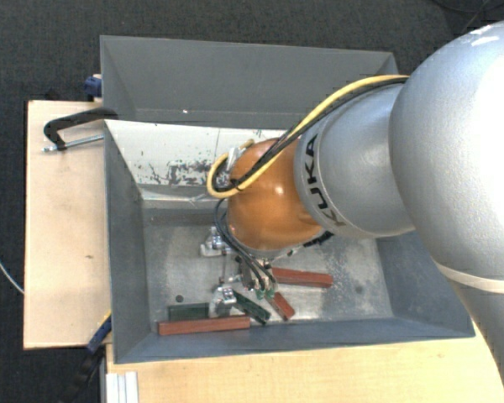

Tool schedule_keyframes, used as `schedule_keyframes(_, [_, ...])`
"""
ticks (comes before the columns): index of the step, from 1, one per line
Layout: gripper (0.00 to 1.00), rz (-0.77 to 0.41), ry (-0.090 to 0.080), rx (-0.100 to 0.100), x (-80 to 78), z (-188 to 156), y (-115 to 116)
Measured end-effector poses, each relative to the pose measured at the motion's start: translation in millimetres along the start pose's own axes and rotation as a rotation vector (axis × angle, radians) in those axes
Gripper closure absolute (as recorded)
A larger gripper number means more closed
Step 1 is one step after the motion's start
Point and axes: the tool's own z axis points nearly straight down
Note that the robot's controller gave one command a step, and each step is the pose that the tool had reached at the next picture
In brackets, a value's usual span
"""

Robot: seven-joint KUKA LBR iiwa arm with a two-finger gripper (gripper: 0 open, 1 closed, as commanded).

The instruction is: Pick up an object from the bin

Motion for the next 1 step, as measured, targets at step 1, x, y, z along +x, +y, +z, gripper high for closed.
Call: schedule_keyframes(1, [1.00,-0.288,0.018,0.001,4.0,13.4,-10.1])
